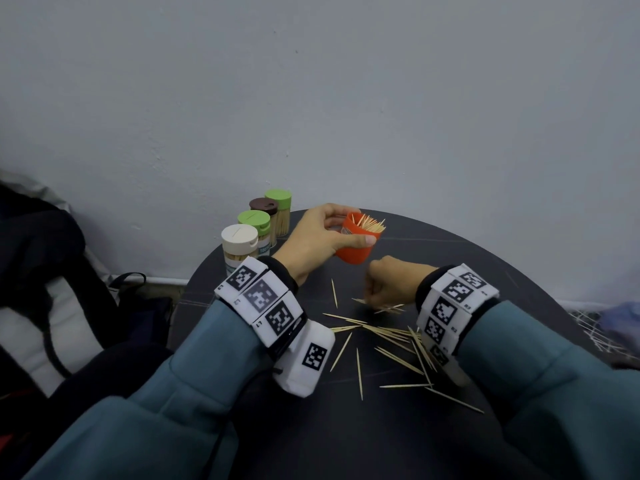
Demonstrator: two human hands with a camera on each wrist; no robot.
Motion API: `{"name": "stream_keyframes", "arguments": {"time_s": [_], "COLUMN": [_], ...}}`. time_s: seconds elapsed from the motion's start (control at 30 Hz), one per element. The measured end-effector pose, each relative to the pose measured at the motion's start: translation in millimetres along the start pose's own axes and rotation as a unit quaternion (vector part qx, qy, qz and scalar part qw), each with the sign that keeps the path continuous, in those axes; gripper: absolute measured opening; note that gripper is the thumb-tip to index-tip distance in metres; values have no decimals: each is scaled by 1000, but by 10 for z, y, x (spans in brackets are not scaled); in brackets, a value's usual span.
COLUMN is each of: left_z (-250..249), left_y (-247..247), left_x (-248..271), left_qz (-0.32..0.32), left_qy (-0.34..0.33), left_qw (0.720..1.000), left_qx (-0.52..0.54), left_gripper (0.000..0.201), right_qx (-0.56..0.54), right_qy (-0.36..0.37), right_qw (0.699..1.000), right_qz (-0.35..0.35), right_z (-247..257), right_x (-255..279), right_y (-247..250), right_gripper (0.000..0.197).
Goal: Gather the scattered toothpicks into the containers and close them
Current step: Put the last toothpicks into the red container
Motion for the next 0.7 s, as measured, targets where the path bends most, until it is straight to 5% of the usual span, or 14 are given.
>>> {"name": "stream_keyframes", "arguments": {"time_s": [0.17, 0.27, 0.33, 0.47, 0.53, 0.6, 0.7], "left_z": [10, 25, 42, 52, 49, 49, 72], "left_y": [3, 2, -8, -29, -26, -22, -25], "left_x": [-9, -15, -19, -20, -7, 3, -4], "left_qz": [1, 1, 4, 11, 12, 12, 10], "left_qy": [-6, -6, -6, -4, 2, 5, 5], "left_qw": [1000, 1000, 1000, 1000, 1000, 1000, 1000], "left_qx": [5, 13, 13, 9, 13, 8, 13], "left_gripper": [52, 51, 50, 49, 48, 47, 45], "right_qx": [-60, -86, -157, -381, -425, -432, -412], "right_qy": [8, 1, -14, -13, 5, 21, 13], "right_qw": [997, 988, 958, 822, 778, 766, 794], "right_qz": [-46, -131, -241, -424, -464, -475, -446], "right_z": [-185, -299, -374, -393, -306, -190, -73], "right_x": [117, 179, 256, 520, 622, 646, 554], "right_y": [154, 313, 511, 904, 1037, 1096, 986], "right_gripper": [21, 20, 17, 3, 1, 2, 3]}}
Point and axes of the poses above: each hand's wrist, its own x-axis away from the middle knuckle, its own y-axis out of the back of the hand, z = x × y, the point moved 5 cm from there along -x, towards the middle knuckle, and after that the axes turned 2 degrees about -z, right-handed, at the moved point
